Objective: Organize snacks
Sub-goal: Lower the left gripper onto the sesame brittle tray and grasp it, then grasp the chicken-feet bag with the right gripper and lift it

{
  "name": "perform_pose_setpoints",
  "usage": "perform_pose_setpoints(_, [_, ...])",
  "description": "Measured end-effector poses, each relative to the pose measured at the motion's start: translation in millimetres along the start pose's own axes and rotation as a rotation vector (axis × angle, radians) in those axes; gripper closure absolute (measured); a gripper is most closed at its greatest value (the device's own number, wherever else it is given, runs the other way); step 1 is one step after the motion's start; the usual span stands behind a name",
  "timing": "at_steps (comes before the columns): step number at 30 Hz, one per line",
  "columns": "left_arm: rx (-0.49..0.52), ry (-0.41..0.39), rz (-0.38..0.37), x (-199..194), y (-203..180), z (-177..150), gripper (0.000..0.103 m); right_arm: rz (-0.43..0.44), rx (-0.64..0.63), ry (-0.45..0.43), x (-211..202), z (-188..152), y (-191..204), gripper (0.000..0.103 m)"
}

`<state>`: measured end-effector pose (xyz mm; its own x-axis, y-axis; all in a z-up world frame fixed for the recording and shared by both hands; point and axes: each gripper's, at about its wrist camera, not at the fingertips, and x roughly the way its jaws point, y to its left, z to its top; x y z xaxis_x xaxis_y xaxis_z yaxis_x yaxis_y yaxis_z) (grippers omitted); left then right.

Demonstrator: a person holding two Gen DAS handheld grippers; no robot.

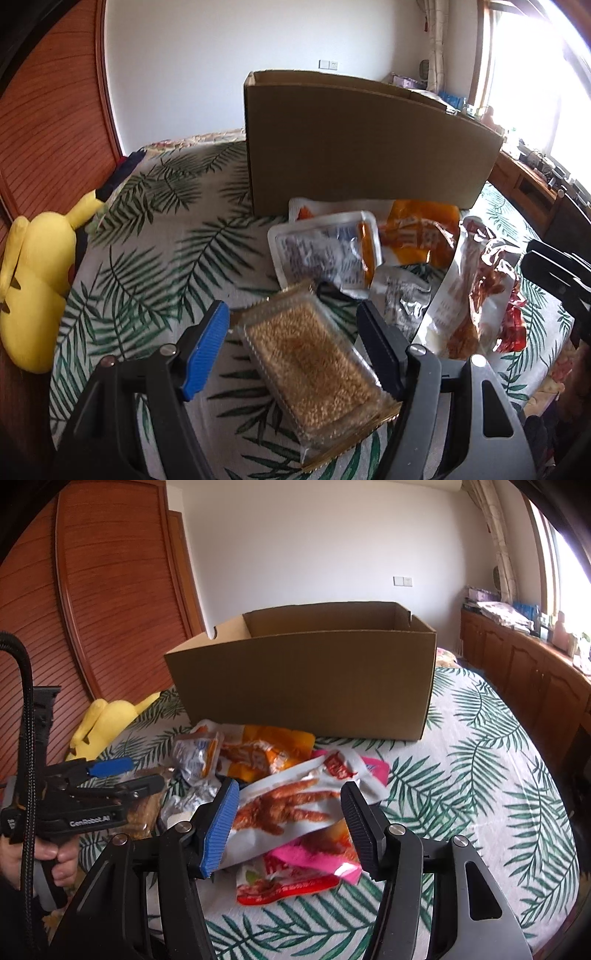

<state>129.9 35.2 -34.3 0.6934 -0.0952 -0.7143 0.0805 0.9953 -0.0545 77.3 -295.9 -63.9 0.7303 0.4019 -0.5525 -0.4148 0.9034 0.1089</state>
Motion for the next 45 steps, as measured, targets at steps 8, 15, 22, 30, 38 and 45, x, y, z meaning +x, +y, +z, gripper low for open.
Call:
perform_pose_setpoints(8, [-0.028,0.035,-0.010,4,2,-9,0.031,0.013,0.006,0.015,0,-6,7,0.044])
perform_pose_setpoints(15, [-0.029,0.027,-0.045,5,8,-15,0.038,0.001,0.014,0.045,9,-13,6,0.041])
perform_pose_setpoints(22, [0.043,-0.022,-0.020,2,6,-23,0.049,-0.020,0.024,0.050,15,-17,5,0.032])
perform_pose_setpoints(30, [0.054,-0.048,-0.014,-1,6,-27,0.049,-0.065,0.038,0.052,19,-16,-1,0.027])
perform_pose_setpoints(38, [0.053,-0.047,-0.016,-1,5,-27,0.049,-0.043,0.110,0.086,37,-13,-17,0.025])
perform_pose_setpoints(45, [0.055,-0.048,-0.015,-1,5,-27,0.049,-0.056,0.071,0.086,49,-4,-11,0.023])
